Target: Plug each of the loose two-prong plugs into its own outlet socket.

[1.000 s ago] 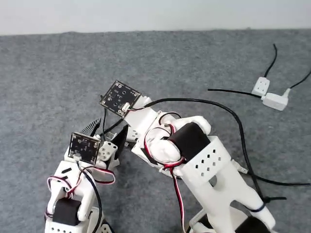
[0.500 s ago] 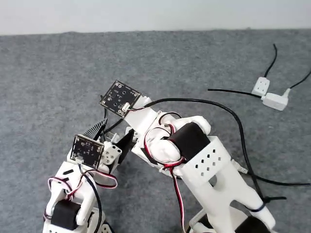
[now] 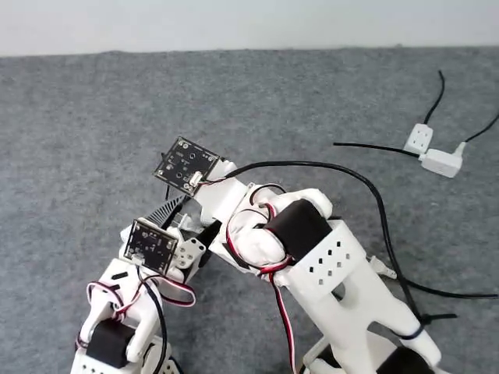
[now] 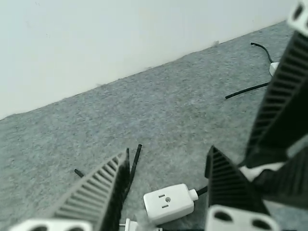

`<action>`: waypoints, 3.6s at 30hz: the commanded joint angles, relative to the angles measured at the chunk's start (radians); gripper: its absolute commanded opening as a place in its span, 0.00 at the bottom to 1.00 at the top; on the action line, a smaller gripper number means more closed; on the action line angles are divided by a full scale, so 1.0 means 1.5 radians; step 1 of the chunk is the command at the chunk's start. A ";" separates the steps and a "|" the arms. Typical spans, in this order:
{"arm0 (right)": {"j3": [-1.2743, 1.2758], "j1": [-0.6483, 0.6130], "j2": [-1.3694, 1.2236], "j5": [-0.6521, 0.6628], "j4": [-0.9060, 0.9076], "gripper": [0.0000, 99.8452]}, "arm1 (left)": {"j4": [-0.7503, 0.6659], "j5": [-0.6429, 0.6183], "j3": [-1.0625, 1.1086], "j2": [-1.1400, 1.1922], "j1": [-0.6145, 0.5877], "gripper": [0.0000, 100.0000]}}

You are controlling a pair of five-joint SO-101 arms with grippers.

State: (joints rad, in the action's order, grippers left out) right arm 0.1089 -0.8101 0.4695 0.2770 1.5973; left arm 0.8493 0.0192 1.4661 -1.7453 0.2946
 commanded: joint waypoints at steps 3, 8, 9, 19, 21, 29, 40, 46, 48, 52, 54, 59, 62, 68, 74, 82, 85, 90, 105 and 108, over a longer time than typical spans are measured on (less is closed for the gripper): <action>-0.006 -0.012 0.027 -0.007 -0.011 0.01 | -0.010 0.008 0.005 0.003 0.035 0.26; -0.004 -0.011 0.027 -0.007 -0.011 0.01 | -0.011 0.009 0.005 0.003 0.028 0.26; -0.004 -0.007 0.027 -0.007 -0.010 0.01 | -0.011 0.012 0.003 0.003 0.020 0.26; -0.006 0.050 0.002 -0.009 -0.016 0.01 | -0.054 -0.018 0.010 0.003 -0.122 0.26; -0.014 0.050 -0.036 -0.010 -0.017 0.01 | -0.071 -0.033 0.013 0.003 -0.148 0.26; -0.216 0.072 -0.282 -0.070 0.030 0.01 | -0.091 -0.100 0.011 0.003 -0.235 0.26; -0.500 0.093 -0.590 -0.193 0.102 0.01 | -0.096 -0.100 0.012 0.003 -0.240 0.26; -0.609 0.090 -0.661 -0.259 0.127 0.01 | -0.096 -0.101 0.009 0.003 -0.262 0.26; -0.610 0.090 -0.685 -0.273 0.127 0.01 | -0.103 -0.121 0.008 0.003 -0.288 0.26; -0.614 0.098 -0.716 -0.278 0.124 0.01 | -0.116 -0.137 0.008 0.003 -0.314 0.26; -0.614 0.098 -0.726 -0.293 0.122 0.01 | -0.116 -0.137 0.008 0.003 -0.315 0.26; -0.614 0.100 -0.734 -0.323 0.122 0.01 | -0.116 -0.136 0.010 0.003 -0.313 0.26; -0.614 0.100 -0.738 -0.328 0.122 0.01 | -0.117 -0.135 0.010 0.003 -0.313 0.26; -0.614 0.101 -0.764 -0.328 0.121 0.01 | -0.117 -0.135 0.010 0.003 -0.313 0.26; -0.614 0.106 -0.801 -0.329 0.095 0.01 | -0.117 -0.135 0.011 0.003 -0.312 0.26; -0.614 0.108 -0.814 -0.329 0.073 0.01 | -0.117 -0.135 0.011 0.003 -0.312 0.26; -0.614 0.108 -0.812 -0.328 0.073 0.01 | -0.117 -0.135 0.011 0.003 -0.312 0.26; -0.632 0.108 -0.797 -0.328 0.080 0.01 | -0.117 -0.135 0.011 0.003 -0.312 0.26; -0.636 0.120 -0.783 -0.359 0.047 0.01 | -0.117 -0.134 0.011 0.003 -0.312 0.26; -0.636 0.118 -0.783 -0.359 0.049 0.01 | -0.117 -0.134 0.011 0.003 -0.312 0.26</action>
State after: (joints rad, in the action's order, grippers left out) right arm -0.7994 -0.6383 -0.7564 -0.2463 1.6847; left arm 0.7035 -0.1711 1.4983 -1.7300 -0.1734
